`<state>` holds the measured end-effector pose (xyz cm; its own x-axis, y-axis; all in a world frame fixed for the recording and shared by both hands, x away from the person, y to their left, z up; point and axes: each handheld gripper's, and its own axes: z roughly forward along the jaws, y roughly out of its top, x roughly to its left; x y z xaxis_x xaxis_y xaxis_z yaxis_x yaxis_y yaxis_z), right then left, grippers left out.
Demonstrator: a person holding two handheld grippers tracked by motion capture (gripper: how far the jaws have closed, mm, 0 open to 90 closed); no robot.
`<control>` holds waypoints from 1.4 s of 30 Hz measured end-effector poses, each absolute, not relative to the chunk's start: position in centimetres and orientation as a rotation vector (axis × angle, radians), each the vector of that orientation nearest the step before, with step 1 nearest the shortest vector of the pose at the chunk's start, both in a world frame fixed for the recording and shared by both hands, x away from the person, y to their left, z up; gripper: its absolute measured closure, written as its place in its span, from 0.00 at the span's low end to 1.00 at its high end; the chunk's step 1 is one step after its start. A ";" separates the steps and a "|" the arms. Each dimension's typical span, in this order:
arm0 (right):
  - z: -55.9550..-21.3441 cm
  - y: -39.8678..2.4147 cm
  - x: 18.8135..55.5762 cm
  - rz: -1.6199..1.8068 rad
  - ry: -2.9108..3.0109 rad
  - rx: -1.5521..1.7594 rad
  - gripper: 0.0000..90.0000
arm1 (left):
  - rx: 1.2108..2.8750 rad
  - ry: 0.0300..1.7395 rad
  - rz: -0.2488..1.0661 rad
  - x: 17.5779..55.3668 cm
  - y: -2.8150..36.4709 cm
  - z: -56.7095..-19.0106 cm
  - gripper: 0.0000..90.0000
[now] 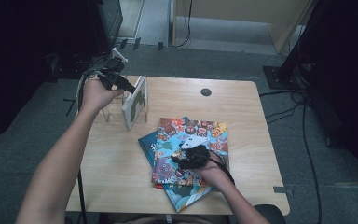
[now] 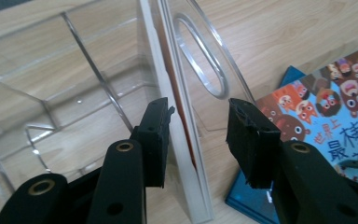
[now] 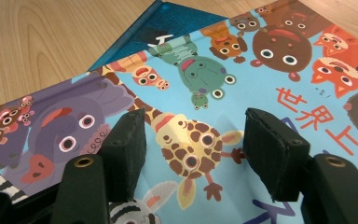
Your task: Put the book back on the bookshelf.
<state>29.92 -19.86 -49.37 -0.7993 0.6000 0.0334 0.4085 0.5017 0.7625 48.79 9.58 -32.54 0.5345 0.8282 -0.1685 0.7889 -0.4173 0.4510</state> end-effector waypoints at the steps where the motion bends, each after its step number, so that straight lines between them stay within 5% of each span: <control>1: -49.3 -19.9 30.0 1.180 2.510 0.862 0.47 | 2.296 1.298 0.111 48.5 9.5 -32.6 0.66; 42: -48.8 -24.4 30.9 1.245 2.435 1.038 0.64 | 2.273 1.100 0.098 39.4 8.7 -39.8 0.68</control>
<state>30.91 -24.39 -48.79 -0.7277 0.6753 0.1199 0.4927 0.3931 0.7763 39.44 8.70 -39.80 0.6530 0.7337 -0.1876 0.6891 -0.4728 0.5492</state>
